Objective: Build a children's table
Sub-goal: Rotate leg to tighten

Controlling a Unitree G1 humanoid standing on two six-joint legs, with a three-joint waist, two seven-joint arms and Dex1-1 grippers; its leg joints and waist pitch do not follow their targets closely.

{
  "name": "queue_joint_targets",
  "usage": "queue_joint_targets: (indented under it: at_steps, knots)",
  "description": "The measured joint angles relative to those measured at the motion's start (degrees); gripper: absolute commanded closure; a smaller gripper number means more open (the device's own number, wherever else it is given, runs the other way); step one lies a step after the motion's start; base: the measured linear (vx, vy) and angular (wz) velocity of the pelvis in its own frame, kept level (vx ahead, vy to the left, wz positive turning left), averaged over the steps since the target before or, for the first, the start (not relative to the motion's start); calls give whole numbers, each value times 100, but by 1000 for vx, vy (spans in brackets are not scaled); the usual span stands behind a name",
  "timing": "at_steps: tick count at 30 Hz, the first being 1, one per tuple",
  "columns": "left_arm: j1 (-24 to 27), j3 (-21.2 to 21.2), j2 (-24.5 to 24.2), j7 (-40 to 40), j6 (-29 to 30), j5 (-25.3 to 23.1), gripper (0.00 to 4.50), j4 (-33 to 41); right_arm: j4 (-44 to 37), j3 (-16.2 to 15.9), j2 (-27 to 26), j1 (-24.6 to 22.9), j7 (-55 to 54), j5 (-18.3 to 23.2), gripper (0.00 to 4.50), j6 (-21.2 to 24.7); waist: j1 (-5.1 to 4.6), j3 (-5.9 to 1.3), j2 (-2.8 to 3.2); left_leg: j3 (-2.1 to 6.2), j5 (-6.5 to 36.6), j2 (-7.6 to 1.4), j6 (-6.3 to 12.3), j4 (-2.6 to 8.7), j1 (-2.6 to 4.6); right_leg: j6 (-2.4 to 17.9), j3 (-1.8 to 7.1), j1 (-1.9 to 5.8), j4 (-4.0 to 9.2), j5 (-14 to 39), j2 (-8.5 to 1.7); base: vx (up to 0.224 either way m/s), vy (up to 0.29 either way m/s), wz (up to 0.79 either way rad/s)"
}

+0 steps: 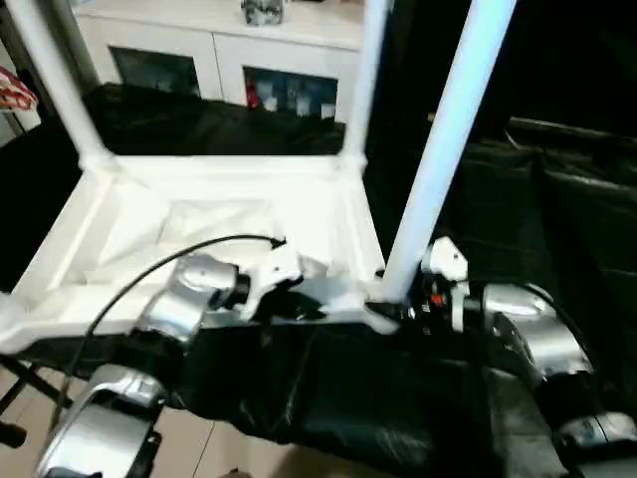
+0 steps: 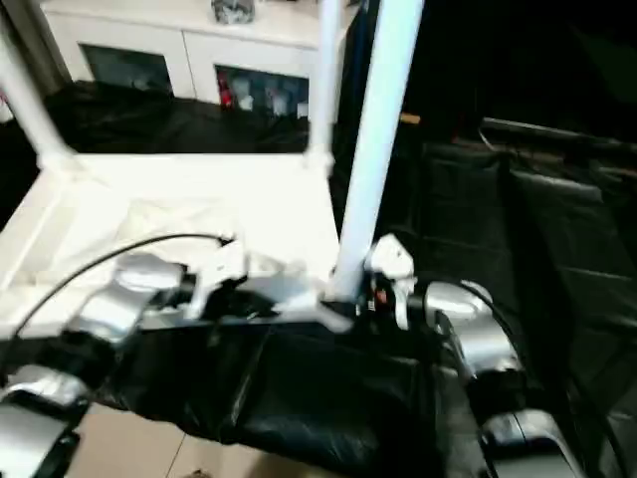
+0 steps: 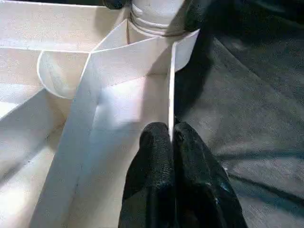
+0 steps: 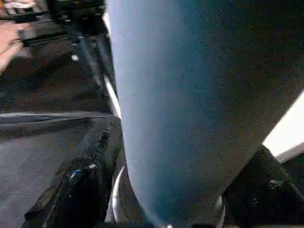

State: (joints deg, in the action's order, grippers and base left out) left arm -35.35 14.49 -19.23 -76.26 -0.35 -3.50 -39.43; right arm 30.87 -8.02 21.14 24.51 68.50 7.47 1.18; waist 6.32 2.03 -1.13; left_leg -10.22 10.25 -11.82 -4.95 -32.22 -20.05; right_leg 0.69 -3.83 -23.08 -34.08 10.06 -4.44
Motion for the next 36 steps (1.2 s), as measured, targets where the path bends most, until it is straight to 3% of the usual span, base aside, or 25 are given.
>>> queue_joint_targets:
  at_steps: [6,23,30,36]
  knots:
    - [18,3,-97,-247,-58,41,450,0,-218,-128,78,-81,150,-28,208,9,10,5,-9,0,0,0,-1,1,2,0,0,0,0,0,0,0,0,0]
    - [37,2,-113,-239,-57,67,450,-3,-412,-97,-37,-256,-69,10,211,56,9,5,-9,0,0,0,-1,1,4,1,0,4,-1,2,0,0,0,0]
    - [-92,-72,440,1148,116,-256,450,-199,373,531,-901,51,-2397,-89,224,-9,-125,-2,-6,1,0,10,-1,-19,15,-25,12,16,0,15,-5,0,0,0]
    - [-306,-72,924,2082,398,-467,450,-422,882,890,-1378,441,-4101,-253,240,73,-131,-11,8,2,0,10,-1,-16,15,-26,11,15,-3,14,-5,0,0,0]
